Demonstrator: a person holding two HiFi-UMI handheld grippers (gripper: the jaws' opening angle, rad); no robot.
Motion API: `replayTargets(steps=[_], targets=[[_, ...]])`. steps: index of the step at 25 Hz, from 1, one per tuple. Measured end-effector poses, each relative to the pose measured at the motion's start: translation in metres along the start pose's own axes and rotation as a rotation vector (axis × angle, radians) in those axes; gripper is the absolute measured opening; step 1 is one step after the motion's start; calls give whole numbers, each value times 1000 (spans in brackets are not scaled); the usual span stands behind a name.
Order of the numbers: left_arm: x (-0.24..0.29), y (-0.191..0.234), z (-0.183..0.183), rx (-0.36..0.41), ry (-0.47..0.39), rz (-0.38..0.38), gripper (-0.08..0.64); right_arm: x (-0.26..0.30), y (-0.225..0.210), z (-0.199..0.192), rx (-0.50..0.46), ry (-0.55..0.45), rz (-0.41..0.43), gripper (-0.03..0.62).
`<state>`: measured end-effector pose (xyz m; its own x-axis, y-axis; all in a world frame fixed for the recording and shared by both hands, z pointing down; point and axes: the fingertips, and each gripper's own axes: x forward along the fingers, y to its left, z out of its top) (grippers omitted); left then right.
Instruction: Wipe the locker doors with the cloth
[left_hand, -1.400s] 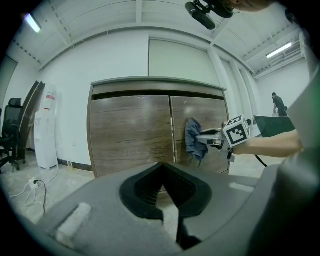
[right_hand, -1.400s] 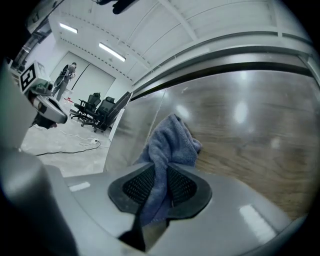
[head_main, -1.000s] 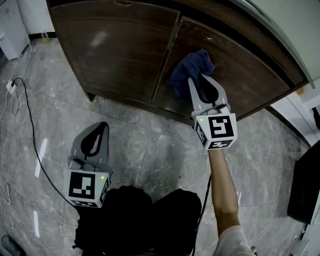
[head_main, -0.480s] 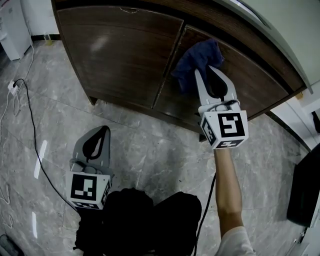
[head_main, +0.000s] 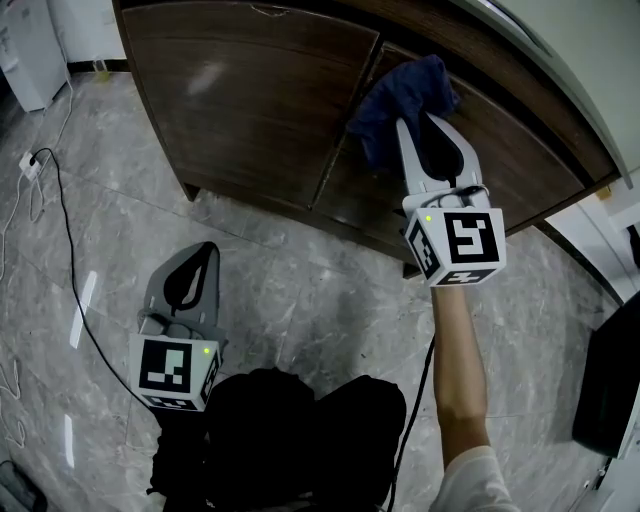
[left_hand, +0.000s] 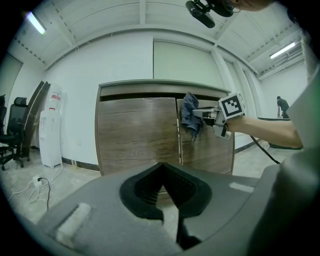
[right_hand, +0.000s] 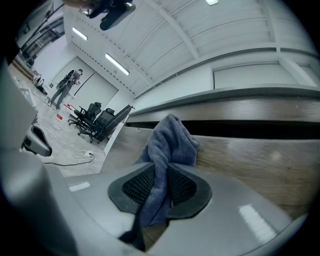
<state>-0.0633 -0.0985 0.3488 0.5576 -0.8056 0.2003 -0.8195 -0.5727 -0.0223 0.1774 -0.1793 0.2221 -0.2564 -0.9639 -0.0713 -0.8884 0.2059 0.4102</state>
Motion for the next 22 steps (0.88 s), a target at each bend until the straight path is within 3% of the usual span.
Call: replayTargets(steps=[22], targets=[[-7,25,-14,2,24,39,0,8,84,-135,71,158,96,81]])
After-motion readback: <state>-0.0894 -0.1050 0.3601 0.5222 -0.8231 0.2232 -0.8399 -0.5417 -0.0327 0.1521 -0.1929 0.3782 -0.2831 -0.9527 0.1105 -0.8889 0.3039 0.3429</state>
